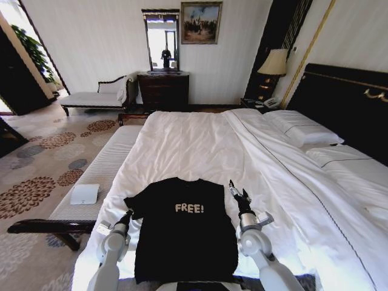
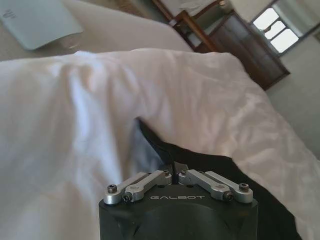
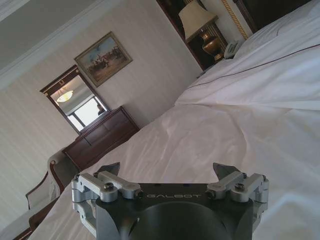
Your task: Fold the clothes on the bed.
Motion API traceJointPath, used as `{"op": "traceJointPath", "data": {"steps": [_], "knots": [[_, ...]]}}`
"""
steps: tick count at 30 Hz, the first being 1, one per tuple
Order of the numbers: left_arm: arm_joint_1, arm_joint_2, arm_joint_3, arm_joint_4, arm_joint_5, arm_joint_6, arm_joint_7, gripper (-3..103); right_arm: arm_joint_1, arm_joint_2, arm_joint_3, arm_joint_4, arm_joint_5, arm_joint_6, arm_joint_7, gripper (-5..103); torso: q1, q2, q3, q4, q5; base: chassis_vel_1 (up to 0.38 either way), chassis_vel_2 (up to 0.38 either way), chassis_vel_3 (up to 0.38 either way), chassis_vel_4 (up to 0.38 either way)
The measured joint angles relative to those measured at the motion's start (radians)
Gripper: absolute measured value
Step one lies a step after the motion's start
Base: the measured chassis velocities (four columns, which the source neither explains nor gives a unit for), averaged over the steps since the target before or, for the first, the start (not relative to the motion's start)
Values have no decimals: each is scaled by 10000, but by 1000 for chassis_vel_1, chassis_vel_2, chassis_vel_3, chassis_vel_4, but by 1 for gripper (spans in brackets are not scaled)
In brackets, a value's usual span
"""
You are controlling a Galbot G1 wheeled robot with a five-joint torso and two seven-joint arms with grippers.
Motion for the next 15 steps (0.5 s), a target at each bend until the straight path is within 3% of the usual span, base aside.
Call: {"op": "traceJointPath", "data": {"steps": [2,5,15], "knots": [[58,55,106,-119,185,-80,201,1,-2,10,-7,-5,-16,-1,4,100,0,0,0,0,0,0,0,0,0],[116,396,725,-281,993,-463,1087,1,24,57,-76,-56,-80,-12,26,100,-2,1,-1,-2,-1,0,0,0,0],[125,1142,1745,197,1918,-1046,2398,1,291,177,-264,-214,-92,-148,193,100,-2,1,-1,0,-1,0,0,0,0]]}}
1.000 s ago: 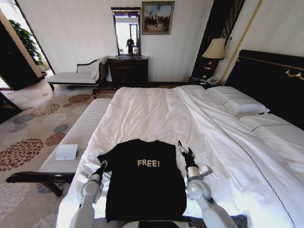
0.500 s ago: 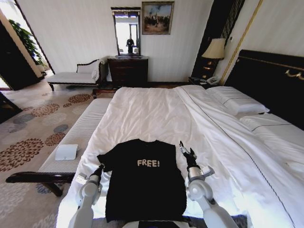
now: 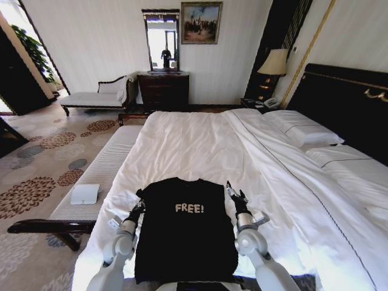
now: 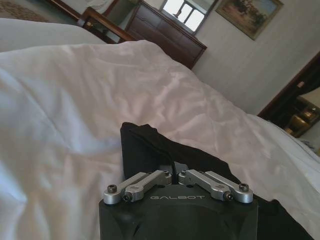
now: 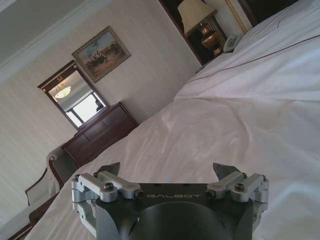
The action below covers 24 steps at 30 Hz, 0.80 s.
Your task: Fold the clothes on the bed.
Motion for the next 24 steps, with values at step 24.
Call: {"op": "traceJointPath", "data": {"steps": [24], "knots": [[320,476,1327,225,413,-729,1227,1,278,115,-64,-408,-26,-12,7,100,1,0,1,-1,0,0,0,0,0]]}}
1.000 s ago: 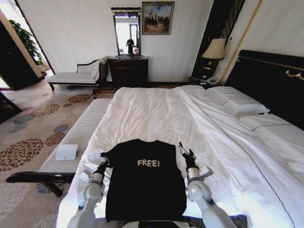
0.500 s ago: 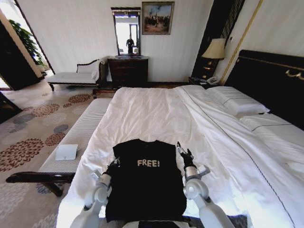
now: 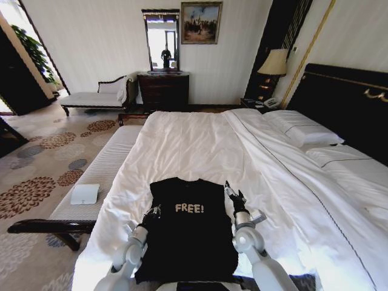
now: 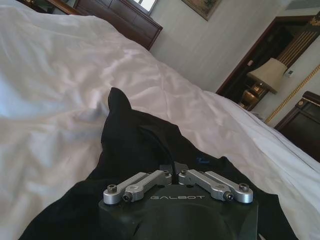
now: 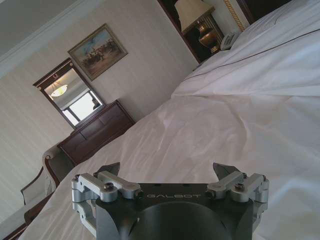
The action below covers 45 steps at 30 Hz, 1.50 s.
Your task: Fold the clothes on the bed.
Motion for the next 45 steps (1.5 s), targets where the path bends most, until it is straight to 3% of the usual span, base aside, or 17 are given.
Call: {"op": "traceJointPath", "data": {"steps": [13,14,16,17,19,23,25,28,30,34,38,45], "knots": [[305,-70,157,-91,591,-500,374,-1,23,-33,1,-48,19,17,-40,100,1,0,0,0,0,0,0,0,0],[317,-97,165,-85,654,-520,338,4,15,-40,2,-48,19,20,-43,100,2,0,0,0,0,0,0,0,0],[339,-124,168,-87,737,-525,267,4,3,-51,7,-49,21,23,-48,100,1,0,-1,0,0,0,0,0,0],[369,-139,174,-124,822,-520,198,15,-8,-62,11,-48,22,27,-52,100,2,0,0,0,0,0,0,0,0],[396,-141,182,-184,909,-484,152,15,-14,-73,15,-48,23,29,-56,100,2,0,0,0,0,0,0,0,0],[546,-79,285,-436,1592,-399,107,36,-28,-94,22,-48,36,35,-61,100,1,0,-1,0,1,0,0,0,0],[582,-49,322,-477,1832,-423,124,36,-29,-95,22,-48,38,35,-61,100,2,0,0,0,0,0,0,0,0],[647,42,437,-532,2390,-485,195,53,-28,-98,22,-48,44,37,-64,100,1,0,0,0,0,0,0,0,0],[619,39,443,-502,2419,-485,168,58,-28,-101,22,-48,48,38,-64,100,1,0,0,0,0,0,0,0,0],[406,-106,255,-395,2111,-315,-91,70,-19,-109,19,-64,58,40,-65,100,1,0,0,0,-1,0,0,0,0],[158,-210,-174,-430,1403,205,-568,90,58,-145,-42,-166,86,41,-67,100,2,0,0,1,0,0,0,0,0],[-350,-118,-254,-766,877,606,-1299,100,131,-144,-138,-282,93,42,-76,100,1,0,0,0,0,0,0,0,0]]}}
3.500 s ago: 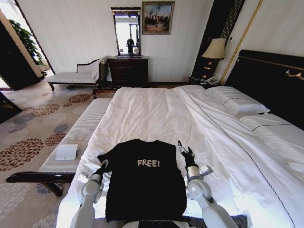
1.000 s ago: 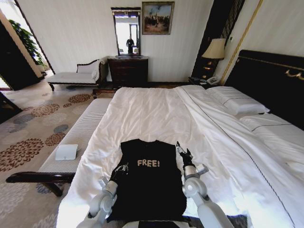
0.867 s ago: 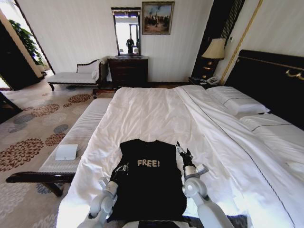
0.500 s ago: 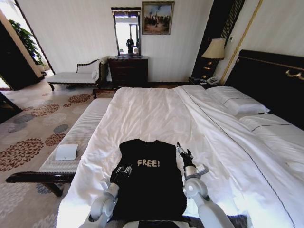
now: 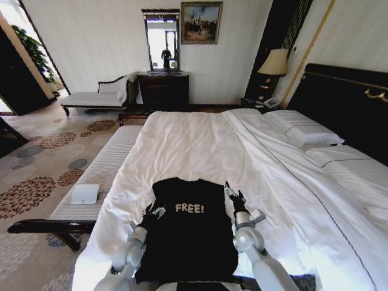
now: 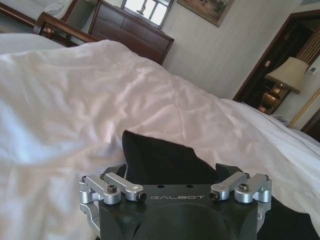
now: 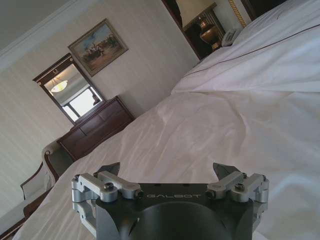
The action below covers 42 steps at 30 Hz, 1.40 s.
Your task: Fold the clothes on the bed.
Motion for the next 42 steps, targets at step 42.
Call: {"op": "traceJointPath", "data": {"steps": [42], "knots": [[-1504,-1731,2804,2568,6922,190,-3816,90,321,81,-388,-507,-272,-165,305,100,-1,-1,0,0,-15,0,0,0,0]]}}
